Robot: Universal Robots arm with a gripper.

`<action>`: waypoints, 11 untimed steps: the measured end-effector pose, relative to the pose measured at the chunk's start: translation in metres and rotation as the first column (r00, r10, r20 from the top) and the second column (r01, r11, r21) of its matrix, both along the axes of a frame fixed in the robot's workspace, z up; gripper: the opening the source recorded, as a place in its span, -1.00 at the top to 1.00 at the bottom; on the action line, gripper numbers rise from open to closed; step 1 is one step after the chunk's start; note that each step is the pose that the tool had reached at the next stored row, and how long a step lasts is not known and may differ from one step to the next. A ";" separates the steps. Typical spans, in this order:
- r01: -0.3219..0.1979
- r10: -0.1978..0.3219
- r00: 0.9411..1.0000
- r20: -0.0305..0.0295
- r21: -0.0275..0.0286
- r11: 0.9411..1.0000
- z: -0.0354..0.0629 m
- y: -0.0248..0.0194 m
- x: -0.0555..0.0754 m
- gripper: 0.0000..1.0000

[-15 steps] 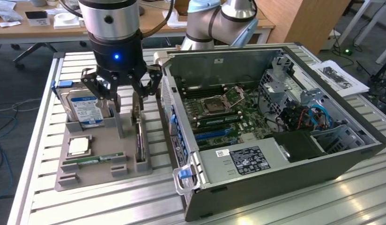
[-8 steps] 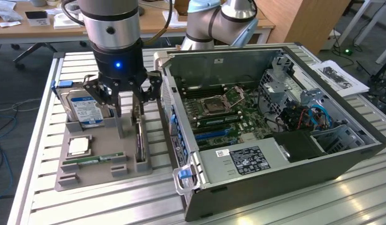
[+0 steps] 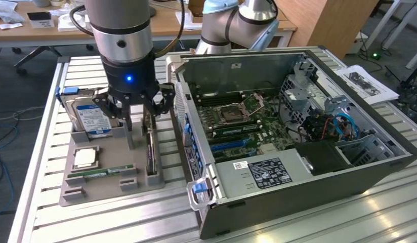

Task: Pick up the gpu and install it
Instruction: 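Pick up the gpu and move the gpu toward the slot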

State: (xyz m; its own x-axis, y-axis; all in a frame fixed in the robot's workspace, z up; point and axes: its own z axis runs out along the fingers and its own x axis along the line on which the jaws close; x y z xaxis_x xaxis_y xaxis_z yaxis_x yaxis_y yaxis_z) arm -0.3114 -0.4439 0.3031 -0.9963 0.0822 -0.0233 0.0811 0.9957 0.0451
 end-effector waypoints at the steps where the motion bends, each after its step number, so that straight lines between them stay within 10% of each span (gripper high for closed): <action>1: 0.000 0.000 1.000 0.000 0.000 1.000 -0.0019 0.0001 0.000 -0.06; 11: 0.000 0.000 1.000 0.000 0.000 1.000 -0.0146 0.0004 0.000 -0.06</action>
